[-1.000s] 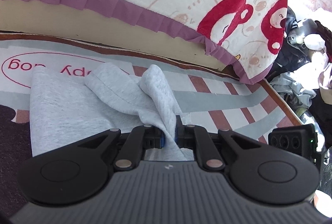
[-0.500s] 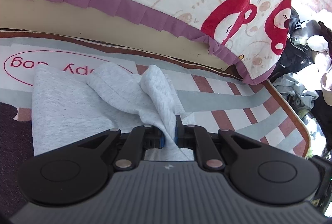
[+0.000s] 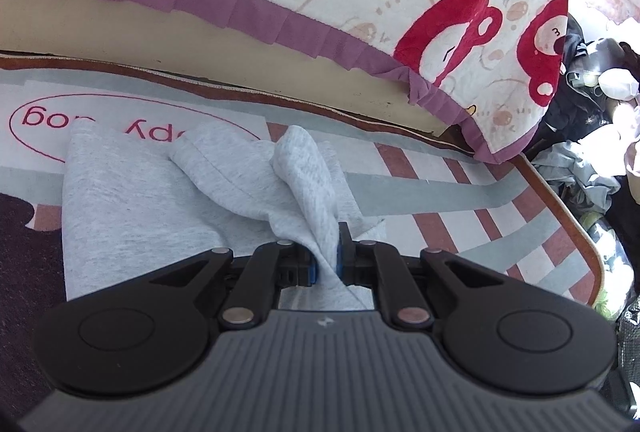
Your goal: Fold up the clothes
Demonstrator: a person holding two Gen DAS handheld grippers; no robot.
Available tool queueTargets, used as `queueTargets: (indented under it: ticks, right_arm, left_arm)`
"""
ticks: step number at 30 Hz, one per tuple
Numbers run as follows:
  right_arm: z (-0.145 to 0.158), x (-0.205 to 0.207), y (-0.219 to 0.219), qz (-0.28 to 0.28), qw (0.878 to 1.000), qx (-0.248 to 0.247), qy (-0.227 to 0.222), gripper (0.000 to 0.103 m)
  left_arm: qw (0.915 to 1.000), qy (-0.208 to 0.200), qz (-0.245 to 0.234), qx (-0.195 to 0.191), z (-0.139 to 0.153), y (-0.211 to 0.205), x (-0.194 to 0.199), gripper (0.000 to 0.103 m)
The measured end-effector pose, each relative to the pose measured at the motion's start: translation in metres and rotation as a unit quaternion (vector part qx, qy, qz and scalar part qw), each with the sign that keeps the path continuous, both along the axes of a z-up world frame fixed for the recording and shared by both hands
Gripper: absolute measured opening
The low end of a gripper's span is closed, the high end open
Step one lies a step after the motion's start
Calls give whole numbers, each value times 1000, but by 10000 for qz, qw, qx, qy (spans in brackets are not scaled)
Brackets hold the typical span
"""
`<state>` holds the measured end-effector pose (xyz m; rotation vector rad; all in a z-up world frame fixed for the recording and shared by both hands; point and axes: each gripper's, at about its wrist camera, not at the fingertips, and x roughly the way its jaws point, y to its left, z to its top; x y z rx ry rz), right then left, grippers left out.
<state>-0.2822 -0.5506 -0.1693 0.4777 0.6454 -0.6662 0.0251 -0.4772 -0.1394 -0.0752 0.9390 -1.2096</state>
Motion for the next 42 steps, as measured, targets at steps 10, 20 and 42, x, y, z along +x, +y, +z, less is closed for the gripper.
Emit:
queueTargets:
  ticks: [10, 20, 42]
  right_arm:
    - [51, 21, -41, 1415, 9490, 1446, -2419, 69]
    - [16, 64, -21, 2365, 9596, 1073, -1083, 70]
    - [-22, -14, -11, -167, 9634, 1940, -1844, 8]
  left_arm:
    - [10000, -19, 26, 3, -1, 14, 0, 8]
    - [9988, 383, 294, -59, -15, 36, 14, 8]
    - [9912, -691, -524, 998, -28, -99, -74, 8]
